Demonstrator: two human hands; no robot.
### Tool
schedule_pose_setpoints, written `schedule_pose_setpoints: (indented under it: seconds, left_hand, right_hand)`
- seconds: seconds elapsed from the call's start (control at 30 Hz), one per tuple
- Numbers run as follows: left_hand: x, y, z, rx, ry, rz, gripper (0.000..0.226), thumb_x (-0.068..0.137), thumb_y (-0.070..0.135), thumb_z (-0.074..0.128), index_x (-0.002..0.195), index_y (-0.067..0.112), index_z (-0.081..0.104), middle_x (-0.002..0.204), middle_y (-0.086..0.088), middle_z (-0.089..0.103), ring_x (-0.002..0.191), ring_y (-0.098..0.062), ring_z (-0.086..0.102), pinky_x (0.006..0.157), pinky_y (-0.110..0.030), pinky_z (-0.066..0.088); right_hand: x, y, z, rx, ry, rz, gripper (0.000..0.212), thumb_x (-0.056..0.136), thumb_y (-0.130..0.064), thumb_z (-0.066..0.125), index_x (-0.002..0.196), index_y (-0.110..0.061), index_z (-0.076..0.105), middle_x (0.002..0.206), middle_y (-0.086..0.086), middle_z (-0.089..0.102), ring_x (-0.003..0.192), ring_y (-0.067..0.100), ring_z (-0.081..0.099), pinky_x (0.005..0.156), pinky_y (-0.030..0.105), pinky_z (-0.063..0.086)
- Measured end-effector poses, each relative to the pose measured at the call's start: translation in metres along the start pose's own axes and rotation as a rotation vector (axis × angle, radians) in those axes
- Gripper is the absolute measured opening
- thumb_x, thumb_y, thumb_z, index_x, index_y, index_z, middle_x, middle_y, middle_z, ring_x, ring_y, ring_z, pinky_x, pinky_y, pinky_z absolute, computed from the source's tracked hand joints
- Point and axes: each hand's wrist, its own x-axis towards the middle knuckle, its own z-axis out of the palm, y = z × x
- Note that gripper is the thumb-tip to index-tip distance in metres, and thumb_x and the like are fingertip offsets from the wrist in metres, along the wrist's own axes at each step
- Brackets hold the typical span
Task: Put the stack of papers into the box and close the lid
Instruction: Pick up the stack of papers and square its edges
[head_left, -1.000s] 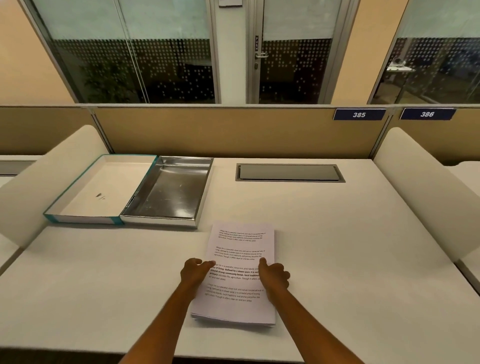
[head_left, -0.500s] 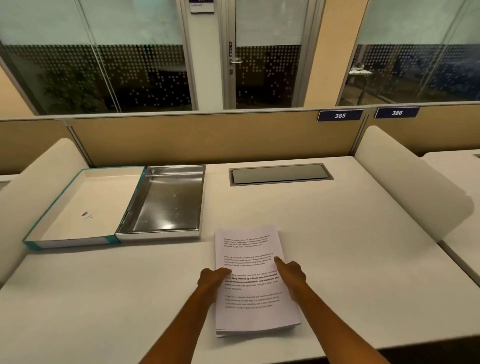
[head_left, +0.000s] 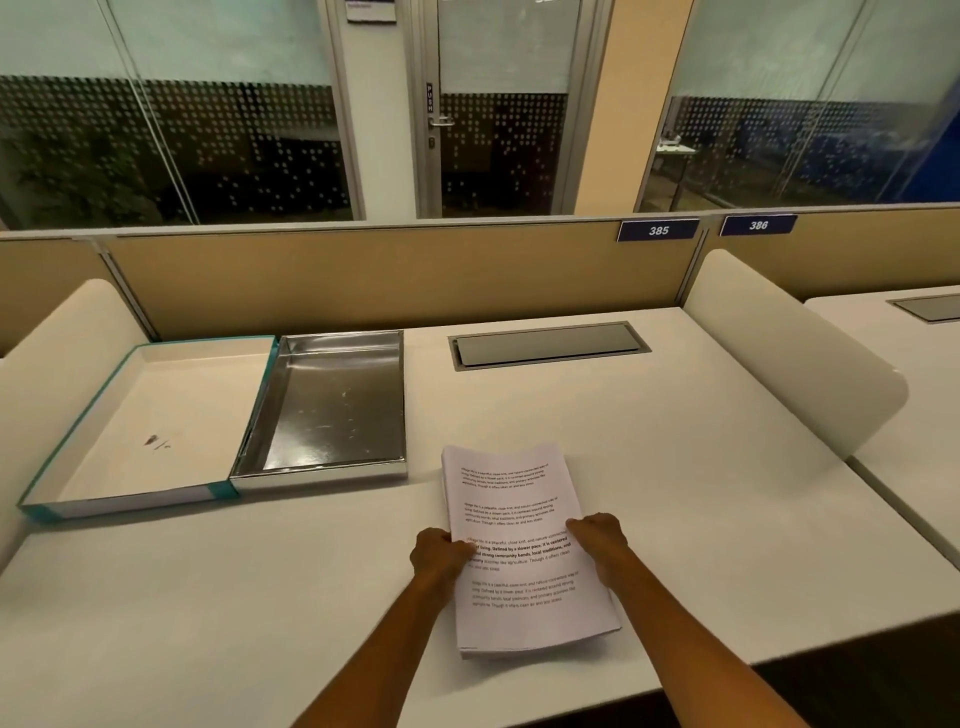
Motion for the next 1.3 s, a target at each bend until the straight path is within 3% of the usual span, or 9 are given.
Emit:
schedule_pose_setpoints:
  seconds: [0.07,0.17,0.3,0.47,0.7,0.9,1.13,1.23,1.3]
  left_hand:
    - [0.002,0.000,-0.006,-0.012,-0.037,-0.002,0.019,0.079,0.005,0.075,0.084,0.008,0.057,0.108,-0.020,0.071,0.085,-0.031,0.070,0.082,-0.045,0.060]
    - [0.005,-0.002,-0.010,-0.039,-0.055,-0.007,0.025,0.076,0.003,0.078,0.087,0.006,0.057,0.109,-0.021,0.071,0.093,-0.037,0.071,0.086,-0.050,0.059]
    - [0.005,0.000,-0.008,-0.111,-0.015,-0.001,0.042,0.072,0.000,0.081,0.105,0.005,0.056,0.115,-0.022,0.068,0.096,-0.039,0.070,0.086,-0.051,0.058]
    - [0.002,0.019,-0.003,-0.241,0.007,0.028,0.066,0.070,-0.004,0.081,0.129,0.004,0.051,0.122,-0.023,0.065,0.100,-0.041,0.069,0.090,-0.055,0.056]
    - [-0.006,0.053,0.005,-0.389,0.032,0.244,0.042,0.071,-0.007,0.078,0.110,0.001,0.064,0.106,-0.017,0.072,0.091,-0.036,0.071,0.085,-0.052,0.058]
    - [-0.018,0.041,0.011,-0.384,0.115,0.489,0.034,0.072,-0.002,0.079,0.091,0.023,0.065,0.094,-0.001,0.073,0.082,-0.018,0.071,0.058,-0.019,0.059]
    - [-0.028,0.010,0.027,-0.346,0.202,0.600,0.028,0.082,-0.002,0.071,0.096,0.021,0.062,0.095,-0.004,0.071,0.087,-0.022,0.070,0.067,-0.021,0.059]
    - [-0.035,0.017,0.032,-0.324,0.190,0.633,0.017,0.088,0.012,0.067,0.101,0.015,0.056,0.098,-0.006,0.068,0.088,-0.025,0.068,0.066,-0.021,0.059]
    - [-0.043,0.032,0.032,-0.360,0.195,0.664,0.025,0.086,0.028,0.065,0.101,0.011,0.055,0.096,-0.007,0.068,0.084,-0.019,0.068,0.064,-0.019,0.057]
  right_hand:
    - [-0.001,0.000,0.001,0.026,0.010,0.003,0.019,0.087,-0.011,0.060,0.103,-0.002,0.064,0.115,0.021,0.067,0.102,0.035,0.064,0.096,0.045,0.053]
    - [-0.006,0.001,0.004,0.027,0.078,0.006,0.047,0.088,-0.014,0.063,0.132,-0.002,0.051,0.126,0.019,0.059,0.114,0.034,0.059,0.098,0.039,0.048]
    - [-0.011,0.000,0.004,0.016,0.106,-0.067,0.027,0.090,-0.011,0.057,0.113,-0.001,0.067,0.093,0.013,0.069,0.073,0.023,0.063,0.063,0.027,0.052]
    - [-0.011,-0.011,-0.005,0.091,0.114,-0.208,0.024,0.095,-0.018,0.055,0.115,-0.009,0.064,0.094,0.005,0.068,0.075,0.021,0.065,0.064,0.028,0.051]
    - [-0.015,-0.040,-0.030,0.292,0.048,-0.468,0.018,0.095,-0.026,0.057,0.112,-0.027,0.057,0.098,-0.006,0.069,0.076,0.010,0.070,0.048,0.014,0.052]
    - [-0.022,-0.024,-0.039,0.372,0.001,-0.610,0.021,0.096,-0.026,0.055,0.116,-0.029,0.053,0.105,-0.009,0.067,0.085,0.004,0.069,0.060,0.017,0.056]
    - [-0.030,0.000,-0.042,0.346,-0.039,-0.652,0.018,0.097,-0.029,0.053,0.106,-0.043,0.047,0.107,-0.013,0.063,0.096,0.011,0.066,0.067,0.019,0.057]
    - [-0.031,-0.009,-0.047,0.334,-0.054,-0.690,0.023,0.089,-0.039,0.052,0.111,-0.041,0.046,0.107,-0.012,0.063,0.096,0.014,0.065,0.068,0.022,0.057]
    - [-0.032,-0.020,-0.050,0.359,-0.061,-0.715,0.028,0.087,-0.040,0.048,0.114,-0.038,0.047,0.106,-0.013,0.064,0.095,0.012,0.065,0.069,0.025,0.057]
